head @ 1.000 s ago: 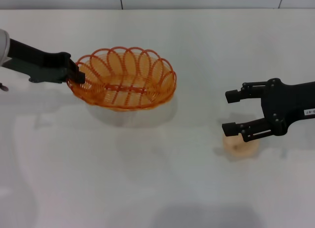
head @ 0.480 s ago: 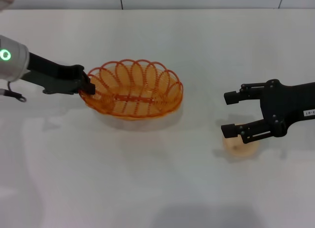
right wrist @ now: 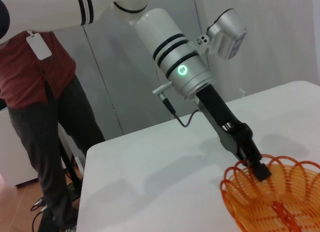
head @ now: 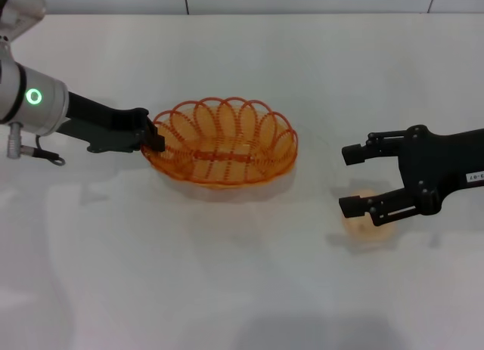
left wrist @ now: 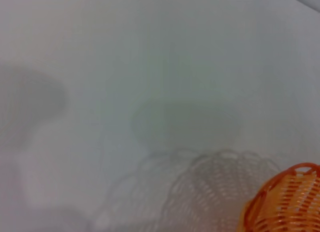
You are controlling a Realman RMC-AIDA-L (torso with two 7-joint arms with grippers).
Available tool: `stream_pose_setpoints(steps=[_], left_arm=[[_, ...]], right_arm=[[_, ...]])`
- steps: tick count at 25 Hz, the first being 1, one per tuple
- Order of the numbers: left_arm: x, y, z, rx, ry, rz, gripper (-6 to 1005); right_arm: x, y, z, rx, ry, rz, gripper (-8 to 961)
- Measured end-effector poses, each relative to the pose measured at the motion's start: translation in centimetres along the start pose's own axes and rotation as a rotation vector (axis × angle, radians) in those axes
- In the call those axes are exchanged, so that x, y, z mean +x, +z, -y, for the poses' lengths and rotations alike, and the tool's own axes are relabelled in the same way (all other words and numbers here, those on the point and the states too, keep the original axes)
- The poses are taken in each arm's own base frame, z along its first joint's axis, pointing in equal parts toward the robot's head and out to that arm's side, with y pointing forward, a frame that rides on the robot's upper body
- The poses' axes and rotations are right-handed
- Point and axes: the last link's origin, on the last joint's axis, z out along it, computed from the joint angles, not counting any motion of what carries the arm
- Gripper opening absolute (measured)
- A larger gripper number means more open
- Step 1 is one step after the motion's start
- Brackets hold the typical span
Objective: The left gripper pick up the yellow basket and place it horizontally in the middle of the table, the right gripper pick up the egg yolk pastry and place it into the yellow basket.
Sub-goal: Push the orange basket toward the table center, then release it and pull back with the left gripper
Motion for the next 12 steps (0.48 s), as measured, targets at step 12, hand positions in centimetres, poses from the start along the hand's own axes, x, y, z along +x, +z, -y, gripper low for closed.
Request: stream_pose_setpoints(steps=[12], left_arm=[[0.1, 2.1, -1.5, -0.027, 0.024, 0.007, 132]], right_arm=[[0.1, 0.0, -0.3, -0.019, 0.002, -0.003, 856]])
